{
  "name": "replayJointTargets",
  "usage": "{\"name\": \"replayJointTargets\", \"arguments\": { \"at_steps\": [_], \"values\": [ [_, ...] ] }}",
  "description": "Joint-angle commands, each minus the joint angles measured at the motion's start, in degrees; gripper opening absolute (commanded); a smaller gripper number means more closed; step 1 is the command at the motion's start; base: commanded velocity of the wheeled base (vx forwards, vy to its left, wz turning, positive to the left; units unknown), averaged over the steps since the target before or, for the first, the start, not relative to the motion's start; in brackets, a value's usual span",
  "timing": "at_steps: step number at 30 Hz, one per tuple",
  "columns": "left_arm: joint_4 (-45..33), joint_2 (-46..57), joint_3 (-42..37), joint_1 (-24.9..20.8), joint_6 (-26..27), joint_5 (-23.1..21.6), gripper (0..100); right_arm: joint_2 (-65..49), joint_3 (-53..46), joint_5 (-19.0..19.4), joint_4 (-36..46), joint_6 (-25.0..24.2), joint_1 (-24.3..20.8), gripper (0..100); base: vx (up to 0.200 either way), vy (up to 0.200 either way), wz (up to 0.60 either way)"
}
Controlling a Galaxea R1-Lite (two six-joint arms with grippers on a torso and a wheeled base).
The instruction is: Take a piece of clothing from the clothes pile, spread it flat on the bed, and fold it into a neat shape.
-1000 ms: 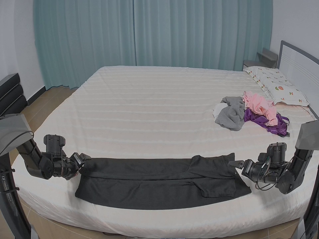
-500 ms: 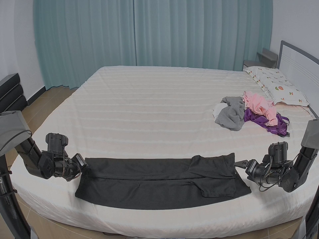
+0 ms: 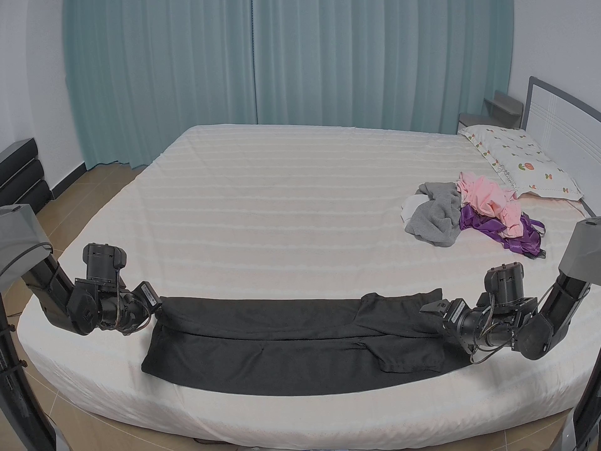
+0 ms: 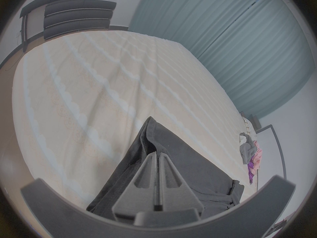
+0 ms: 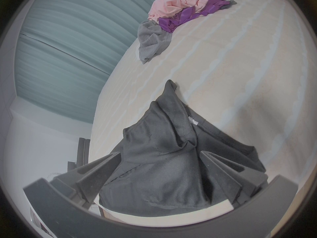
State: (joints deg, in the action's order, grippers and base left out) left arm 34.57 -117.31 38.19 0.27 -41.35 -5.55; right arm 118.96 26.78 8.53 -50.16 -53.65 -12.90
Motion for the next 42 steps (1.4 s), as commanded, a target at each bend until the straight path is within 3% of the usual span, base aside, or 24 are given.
{"name": "replayJointTargets", "arguments": {
  "at_steps": [1,18,19,39,40,42],
  "values": [
    [0.06,0.77,0.04,-0.09,-0.05,0.01,0,2.51,1.43,-0.62,-0.02,-0.40,-1.08,100,0.000,0.000,0.00],
    [0.06,0.68,0.22,-0.36,-0.05,0.01,0,6.46,4.51,-4.49,-0.20,-0.31,-1.25,100,0.000,0.000,0.00],
    [0.06,0.68,0.22,-0.36,-0.05,0.01,0,6.82,4.59,-4.49,-0.46,-0.31,-1.25,0,0.000,0.000,0.00],
    [0.06,0.77,0.04,-0.53,-0.05,0.54,0,5.15,2.92,-5.46,-0.11,0.21,-1.16,0,0.000,0.000,0.00],
    [0.06,0.77,0.04,-0.53,-0.05,0.54,0,5.15,2.92,-5.46,-0.20,0.21,-1.08,100,0.000,0.000,0.00],
    [0.06,0.77,0.04,-0.53,-0.05,0.54,0,5.06,2.84,-5.46,-0.20,0.21,-0.99,100,0.000,0.000,0.00]
  ]
}}
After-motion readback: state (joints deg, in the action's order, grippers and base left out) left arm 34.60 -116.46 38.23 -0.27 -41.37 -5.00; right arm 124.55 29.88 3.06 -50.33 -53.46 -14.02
